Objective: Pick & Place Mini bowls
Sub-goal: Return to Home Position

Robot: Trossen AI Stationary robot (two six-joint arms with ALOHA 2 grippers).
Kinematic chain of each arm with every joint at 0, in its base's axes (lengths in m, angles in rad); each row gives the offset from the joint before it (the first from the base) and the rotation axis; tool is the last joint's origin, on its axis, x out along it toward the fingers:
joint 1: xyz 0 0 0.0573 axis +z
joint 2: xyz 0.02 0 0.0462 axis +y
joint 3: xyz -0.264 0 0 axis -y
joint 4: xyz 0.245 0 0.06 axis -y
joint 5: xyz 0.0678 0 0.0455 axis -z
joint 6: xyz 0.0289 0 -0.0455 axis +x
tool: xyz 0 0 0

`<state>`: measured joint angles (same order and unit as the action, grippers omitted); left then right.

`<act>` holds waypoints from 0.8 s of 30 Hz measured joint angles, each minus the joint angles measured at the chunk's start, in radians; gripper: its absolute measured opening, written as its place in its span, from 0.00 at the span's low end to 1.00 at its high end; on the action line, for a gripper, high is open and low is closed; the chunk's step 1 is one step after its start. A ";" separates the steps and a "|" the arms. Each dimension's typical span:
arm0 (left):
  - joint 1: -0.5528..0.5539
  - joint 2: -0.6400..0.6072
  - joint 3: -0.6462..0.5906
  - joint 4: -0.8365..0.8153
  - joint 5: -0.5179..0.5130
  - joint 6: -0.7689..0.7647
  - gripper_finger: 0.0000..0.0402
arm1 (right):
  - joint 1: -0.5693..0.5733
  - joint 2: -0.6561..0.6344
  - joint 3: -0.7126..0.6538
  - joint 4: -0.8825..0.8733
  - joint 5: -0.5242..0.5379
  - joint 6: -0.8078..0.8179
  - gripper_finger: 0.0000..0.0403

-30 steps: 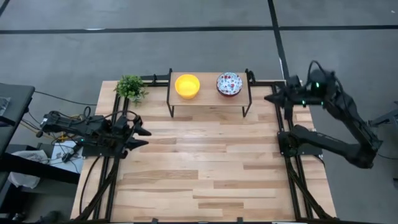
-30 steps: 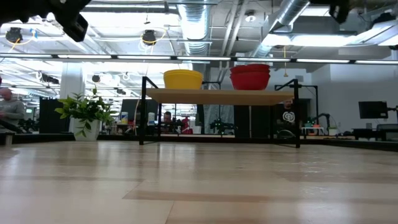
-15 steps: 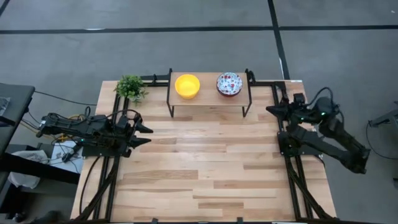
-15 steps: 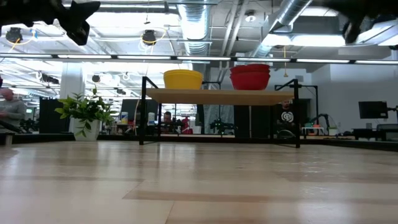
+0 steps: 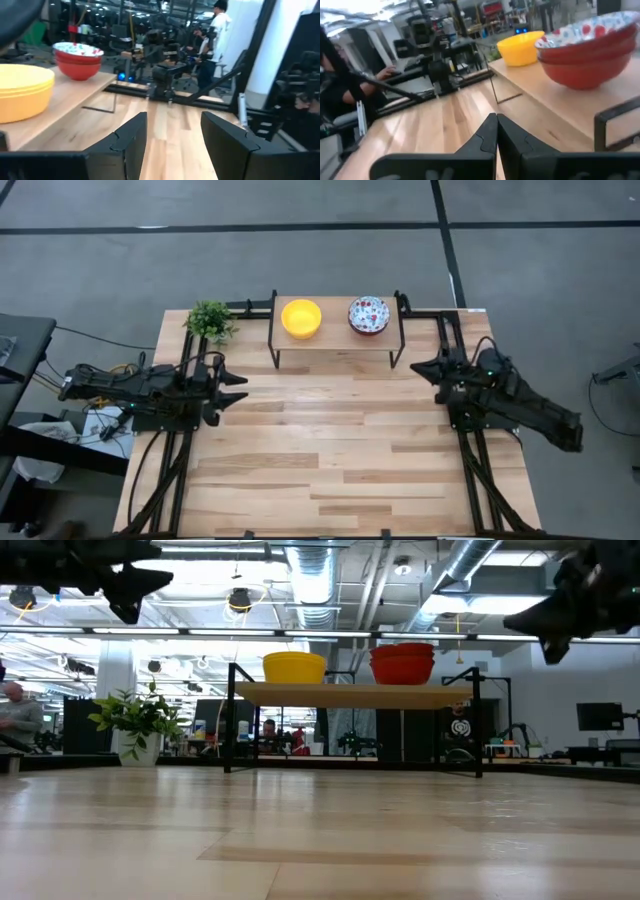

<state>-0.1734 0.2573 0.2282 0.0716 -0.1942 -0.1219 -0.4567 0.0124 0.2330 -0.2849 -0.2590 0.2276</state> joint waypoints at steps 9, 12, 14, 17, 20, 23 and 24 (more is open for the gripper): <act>0.089 -0.066 -0.084 -0.018 0.045 -0.025 0.46 | 0.021 -0.010 -0.075 0.104 0.000 -0.076 0.00; 0.105 -0.143 -0.106 -0.012 0.103 -0.022 0.46 | 0.021 -0.010 -0.075 0.114 -0.001 -0.076 0.00; 0.111 -0.207 -0.116 -0.038 0.113 -0.008 0.46 | 0.021 -0.010 -0.075 0.127 -0.002 -0.059 0.00; 0.126 -0.256 -0.115 -0.124 0.108 -0.017 0.46 | 0.031 -0.010 -0.075 0.156 -0.006 -0.050 0.00; 0.138 -0.241 -0.114 -0.142 0.105 -0.038 0.46 | 0.043 -0.010 -0.074 0.134 0.005 -0.068 0.00; 0.148 -0.249 -0.114 -0.144 0.100 -0.021 0.46 | 0.057 -0.010 -0.075 0.079 0.047 -0.059 0.00; 0.153 -0.253 -0.115 -0.145 0.098 -0.015 0.46 | 0.063 -0.010 -0.078 0.083 0.058 -0.059 0.00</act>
<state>-0.0207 0.0042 0.1133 -0.0736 -0.0963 -0.1371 -0.3937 0.0025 0.1553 -0.2022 -0.2014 0.1686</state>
